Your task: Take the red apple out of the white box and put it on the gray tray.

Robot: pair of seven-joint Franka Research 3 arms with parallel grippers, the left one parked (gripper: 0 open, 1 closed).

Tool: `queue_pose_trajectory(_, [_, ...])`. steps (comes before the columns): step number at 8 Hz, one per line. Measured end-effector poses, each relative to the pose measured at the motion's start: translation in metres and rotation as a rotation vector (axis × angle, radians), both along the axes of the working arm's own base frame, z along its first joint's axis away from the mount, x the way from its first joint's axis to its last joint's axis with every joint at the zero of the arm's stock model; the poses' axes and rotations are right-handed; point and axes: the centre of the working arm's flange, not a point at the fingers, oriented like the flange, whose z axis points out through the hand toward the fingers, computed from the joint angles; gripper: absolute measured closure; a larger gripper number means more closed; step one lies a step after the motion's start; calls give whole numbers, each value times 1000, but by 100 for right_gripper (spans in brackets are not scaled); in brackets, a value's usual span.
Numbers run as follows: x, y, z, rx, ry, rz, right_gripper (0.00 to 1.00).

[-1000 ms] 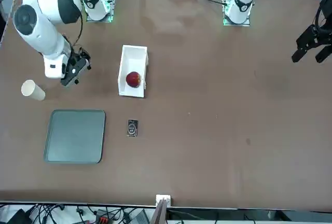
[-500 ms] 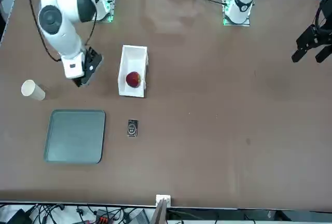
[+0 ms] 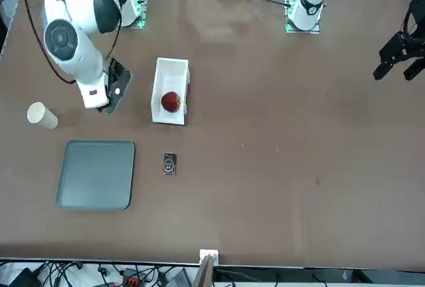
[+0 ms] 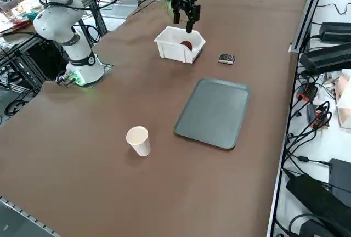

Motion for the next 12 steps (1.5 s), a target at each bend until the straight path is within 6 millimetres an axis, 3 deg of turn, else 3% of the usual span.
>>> queue_pose_trajectory(2, [9,4,-8,6,10,5,0])
queue_pose_trajectory(4, [2,17,-3,16,-32,30,0])
queue_pose_trajectory(5, [-8,23,-5,29,-83,49,0])
queue_pose_trajectory(7, [-36,49,-28,47,-145,93,0])
queue_pose_trajectory(9, [-48,68,-47,48,-132,120,0])
queue_pose_trajectory(12, [-62,92,-55,44,-106,181,0])
